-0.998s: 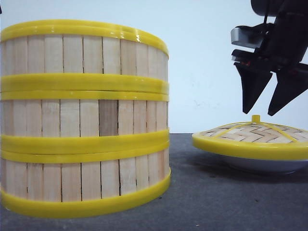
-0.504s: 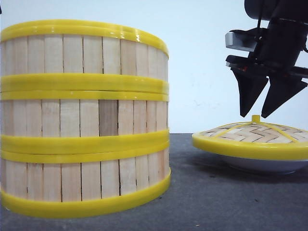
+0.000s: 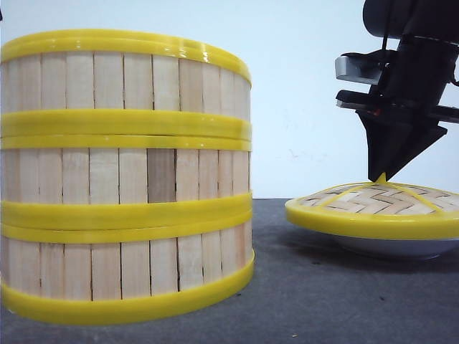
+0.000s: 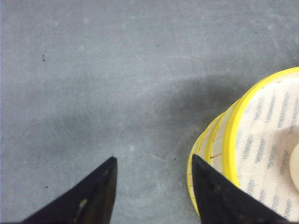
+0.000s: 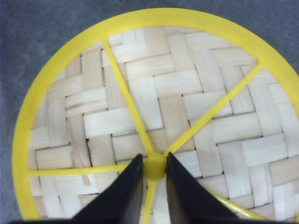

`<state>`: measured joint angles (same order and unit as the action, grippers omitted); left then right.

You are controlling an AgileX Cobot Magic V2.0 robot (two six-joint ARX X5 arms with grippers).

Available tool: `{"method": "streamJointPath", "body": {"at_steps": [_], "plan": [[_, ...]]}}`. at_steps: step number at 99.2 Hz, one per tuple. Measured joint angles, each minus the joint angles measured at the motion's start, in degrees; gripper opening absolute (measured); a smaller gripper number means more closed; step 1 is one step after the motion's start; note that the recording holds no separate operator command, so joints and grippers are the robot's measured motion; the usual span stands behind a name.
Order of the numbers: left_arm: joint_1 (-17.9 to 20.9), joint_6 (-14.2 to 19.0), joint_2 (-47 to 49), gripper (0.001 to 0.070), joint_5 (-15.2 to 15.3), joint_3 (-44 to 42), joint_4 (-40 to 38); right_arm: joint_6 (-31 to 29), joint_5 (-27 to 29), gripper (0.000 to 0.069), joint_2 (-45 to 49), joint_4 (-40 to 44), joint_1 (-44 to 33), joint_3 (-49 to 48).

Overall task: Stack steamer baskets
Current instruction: 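Move the right gripper to the bamboo lid and pinch its yellow knob, then lift the lid off the white plate and lower it onto the stack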

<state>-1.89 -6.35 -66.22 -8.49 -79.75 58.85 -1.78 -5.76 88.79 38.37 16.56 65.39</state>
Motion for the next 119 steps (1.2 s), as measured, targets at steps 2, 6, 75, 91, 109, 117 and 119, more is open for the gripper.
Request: {"method": "streamJointPath", "body": {"at_steps": [2,6,75,91,109,117,119], "plan": [[0.0,0.0,0.0,0.0300,0.0,0.0,0.0,0.0,0.0,0.0054,0.0,0.0,0.0,0.0],[0.0,0.0,0.0,0.0300,0.0,0.0,0.0,0.0,0.0,0.0054,0.0,0.0,0.0,0.0],[0.0,0.2,0.0,0.0300,0.0,0.0,-0.9,3.3,-9.7,0.0053,0.0,22.1,1.2,34.9],[0.0,0.2,0.0,0.0300,0.0,0.0,-0.9,3.5,-10.9,0.0053,0.0,23.9,5.1,40.9],[0.0,0.6,0.0,0.0300,1.5,0.0,-1.2,3.5,-10.8,0.0053,1.4,25.7,12.5,46.1],[0.0,1.1,0.0,0.0300,3.4,0.0,-1.2,3.5,-10.7,0.0053,3.1,26.2,15.3,47.7],[0.0,1.3,0.0,0.0300,3.9,0.0,-1.2,3.6,-10.7,0.0053,3.7,26.5,16.0,48.2]]}}
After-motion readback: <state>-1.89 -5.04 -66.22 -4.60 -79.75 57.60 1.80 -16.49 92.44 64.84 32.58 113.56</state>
